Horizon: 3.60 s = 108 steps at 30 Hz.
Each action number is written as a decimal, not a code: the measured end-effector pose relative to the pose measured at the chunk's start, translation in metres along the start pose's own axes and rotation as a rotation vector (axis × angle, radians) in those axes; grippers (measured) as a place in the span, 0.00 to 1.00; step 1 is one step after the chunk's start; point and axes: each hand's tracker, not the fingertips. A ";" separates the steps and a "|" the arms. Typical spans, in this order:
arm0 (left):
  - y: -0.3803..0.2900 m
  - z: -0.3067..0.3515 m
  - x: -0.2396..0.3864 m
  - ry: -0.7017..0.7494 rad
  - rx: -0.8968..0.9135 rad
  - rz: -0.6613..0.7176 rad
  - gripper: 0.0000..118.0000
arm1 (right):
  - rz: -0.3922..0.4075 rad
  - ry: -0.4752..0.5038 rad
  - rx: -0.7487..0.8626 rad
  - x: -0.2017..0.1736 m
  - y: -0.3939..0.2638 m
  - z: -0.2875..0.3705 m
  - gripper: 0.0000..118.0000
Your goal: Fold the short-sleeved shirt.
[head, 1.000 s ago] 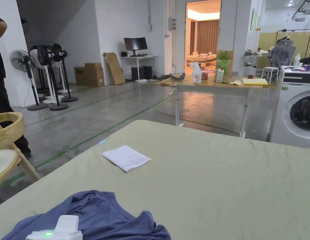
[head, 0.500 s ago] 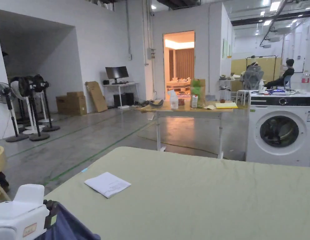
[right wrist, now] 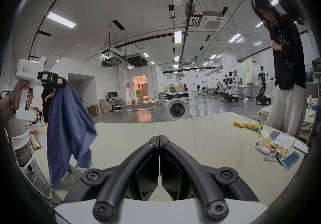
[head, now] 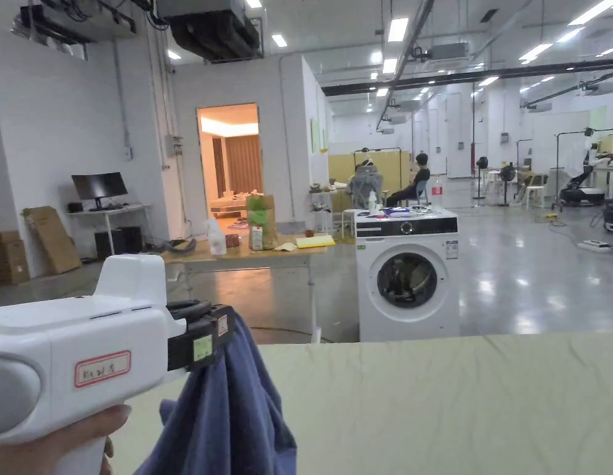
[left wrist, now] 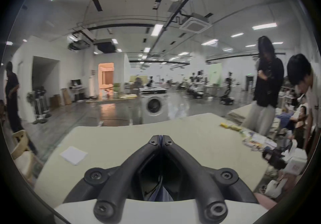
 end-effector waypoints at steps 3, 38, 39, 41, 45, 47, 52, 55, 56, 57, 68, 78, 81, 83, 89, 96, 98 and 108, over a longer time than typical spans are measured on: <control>-0.003 -0.040 0.039 -0.098 -0.026 -0.003 0.00 | -0.019 -0.024 -0.003 0.018 -0.002 -0.001 0.00; -0.207 0.053 0.084 0.354 0.240 0.136 0.00 | -0.023 -0.039 -0.056 0.018 -0.024 -0.014 0.00; -0.212 0.057 0.087 0.414 0.231 0.117 0.00 | -0.023 -0.034 -0.052 0.015 -0.025 -0.014 0.00; -0.223 0.055 0.081 0.447 0.194 0.123 0.00 | -0.021 -0.034 -0.039 0.009 -0.026 -0.014 0.00; -0.229 0.053 0.065 0.391 0.141 0.169 0.00 | -0.024 -0.024 -0.015 0.005 -0.025 -0.014 0.00; -0.223 0.047 0.059 0.402 0.154 0.136 0.00 | -0.009 -0.025 -0.011 0.003 -0.024 -0.015 0.00; -0.189 -0.008 0.018 0.236 -0.022 0.175 0.00 | 0.018 -0.033 -0.018 0.007 -0.026 -0.022 0.00; -0.193 -0.080 -0.015 0.179 -0.303 0.137 0.03 | 0.030 -0.041 -0.043 0.011 -0.029 -0.028 0.00; -0.198 -0.103 -0.025 0.169 -0.383 0.133 0.14 | 0.030 -0.044 -0.051 0.012 -0.031 -0.031 0.00; -0.206 -0.122 -0.033 0.141 -0.419 0.167 0.37 | 0.029 -0.047 -0.058 0.013 -0.033 -0.034 0.00; -0.326 -0.263 -0.069 0.218 -0.822 0.124 0.84 | 0.027 -0.091 -0.162 0.032 -0.053 -0.059 0.00; -0.334 -0.229 -0.019 0.019 -0.599 -0.223 0.28 | -0.027 -0.103 -0.208 0.040 -0.066 -0.070 0.00; -0.336 -0.206 0.006 -0.037 -0.655 -0.405 0.00 | -0.054 -0.077 -0.218 0.044 -0.062 -0.081 0.00; -0.326 -0.184 0.009 -0.020 -0.588 -0.347 0.00 | -0.155 -0.004 -0.250 0.054 -0.057 -0.102 0.00; -0.279 -0.111 -0.022 0.101 -0.274 0.089 0.00 | -0.155 0.096 -0.554 0.075 -0.059 -0.207 0.07; -0.263 -0.088 -0.026 0.135 -0.298 0.036 0.00 | -0.309 0.042 -0.945 0.087 -0.132 -0.309 0.93; -0.261 -0.089 -0.030 0.142 -0.311 0.037 0.00 | -0.308 -0.040 -1.065 0.099 -0.150 -0.323 0.93; -0.276 -0.091 -0.046 0.185 -0.416 0.078 0.00 | 0.083 0.037 -1.170 0.067 -0.140 -0.312 0.11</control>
